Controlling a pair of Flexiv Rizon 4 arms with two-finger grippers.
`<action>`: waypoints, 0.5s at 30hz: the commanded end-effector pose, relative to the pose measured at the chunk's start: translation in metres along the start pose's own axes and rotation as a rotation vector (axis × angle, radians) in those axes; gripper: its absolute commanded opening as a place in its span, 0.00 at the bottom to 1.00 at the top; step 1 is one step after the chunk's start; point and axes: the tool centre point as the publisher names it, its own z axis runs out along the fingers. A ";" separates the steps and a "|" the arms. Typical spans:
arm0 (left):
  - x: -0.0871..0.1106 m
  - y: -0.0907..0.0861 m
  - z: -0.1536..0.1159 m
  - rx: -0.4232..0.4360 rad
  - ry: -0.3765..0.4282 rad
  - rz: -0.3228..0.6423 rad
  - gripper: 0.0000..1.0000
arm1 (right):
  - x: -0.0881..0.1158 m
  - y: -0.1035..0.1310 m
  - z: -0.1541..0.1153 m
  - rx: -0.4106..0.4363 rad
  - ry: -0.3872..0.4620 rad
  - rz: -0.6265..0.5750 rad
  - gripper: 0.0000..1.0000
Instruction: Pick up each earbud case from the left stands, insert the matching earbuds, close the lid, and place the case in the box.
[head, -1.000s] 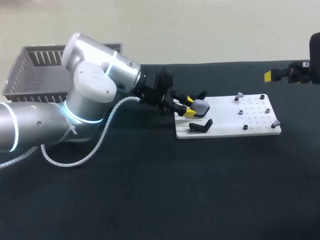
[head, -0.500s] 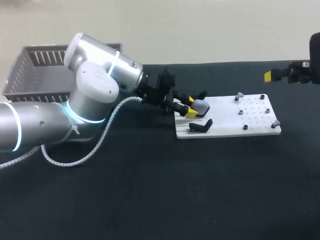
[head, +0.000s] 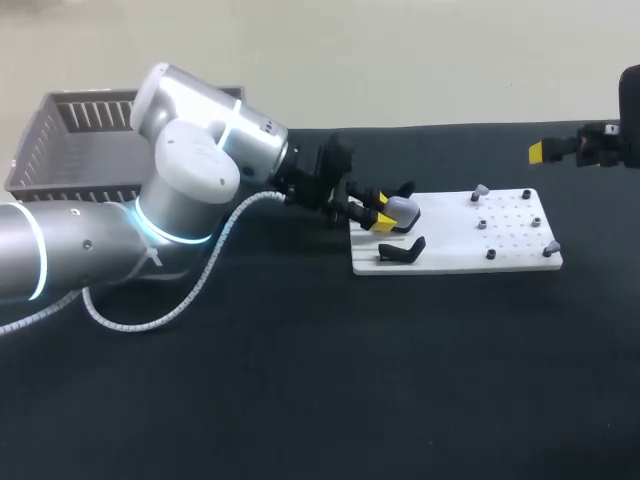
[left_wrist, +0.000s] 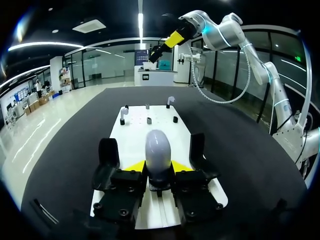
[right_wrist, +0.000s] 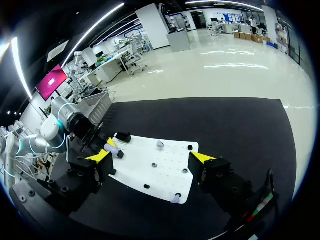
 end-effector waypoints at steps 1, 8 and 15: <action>-0.001 -0.001 -0.002 -0.002 -0.003 0.006 0.00 | 0.000 0.000 0.000 0.002 0.000 0.000 1.00; 0.001 -0.001 -0.003 -0.001 -0.001 0.004 0.16 | 0.000 0.000 0.000 0.002 0.000 0.000 1.00; 0.001 -0.002 -0.004 -0.008 -0.004 0.003 0.00 | 0.000 0.000 0.000 0.002 0.000 0.000 1.00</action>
